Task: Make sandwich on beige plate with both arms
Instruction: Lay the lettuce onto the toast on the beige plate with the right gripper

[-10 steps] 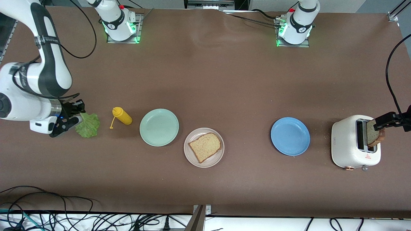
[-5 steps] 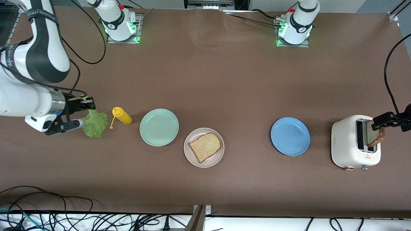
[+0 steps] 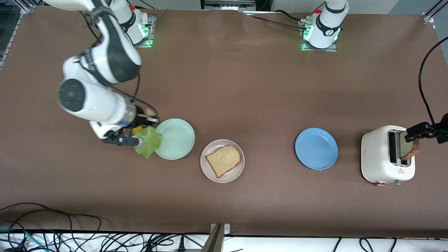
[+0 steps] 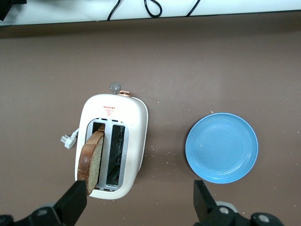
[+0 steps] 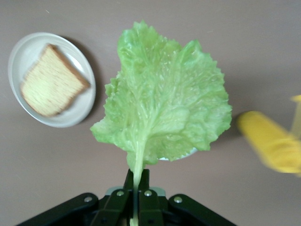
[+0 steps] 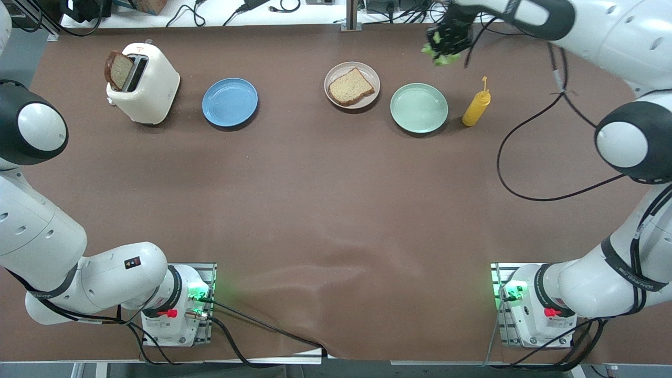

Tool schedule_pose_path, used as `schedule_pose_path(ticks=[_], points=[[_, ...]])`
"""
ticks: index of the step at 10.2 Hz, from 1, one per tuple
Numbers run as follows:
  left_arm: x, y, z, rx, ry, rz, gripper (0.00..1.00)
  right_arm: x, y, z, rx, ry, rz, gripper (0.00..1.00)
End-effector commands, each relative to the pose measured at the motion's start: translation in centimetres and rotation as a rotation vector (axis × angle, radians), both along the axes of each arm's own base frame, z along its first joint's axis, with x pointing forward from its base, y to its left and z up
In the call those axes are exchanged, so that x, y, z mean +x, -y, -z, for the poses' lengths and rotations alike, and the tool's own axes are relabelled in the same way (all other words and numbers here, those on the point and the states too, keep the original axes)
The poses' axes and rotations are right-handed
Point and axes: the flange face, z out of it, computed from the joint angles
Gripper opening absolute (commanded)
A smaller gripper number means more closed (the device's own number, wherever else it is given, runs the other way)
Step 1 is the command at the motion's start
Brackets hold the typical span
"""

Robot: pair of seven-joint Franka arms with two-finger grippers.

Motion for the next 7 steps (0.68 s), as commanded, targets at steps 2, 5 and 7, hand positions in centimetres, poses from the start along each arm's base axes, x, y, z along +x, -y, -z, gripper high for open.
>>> schedule_pose_path(ticks=[2, 5, 7], points=[[-0.3, 0.1, 0.3, -0.036, -0.013, 0.010, 1.00, 0.3, -8.9, 5.7, 0.122, 0.073, 0.313, 0.00], [-0.4, -0.1, 0.5, -0.042, -0.016, 0.007, 1.00, -1.8, -16.5, 11.4, 0.243, 0.126, 0.559, 0.00], [-0.4, -0.2, 0.6, -0.042, -0.018, 0.008, 1.00, -2.6, -19.1, 14.9, 0.284, 0.162, 0.577, 0.00]])
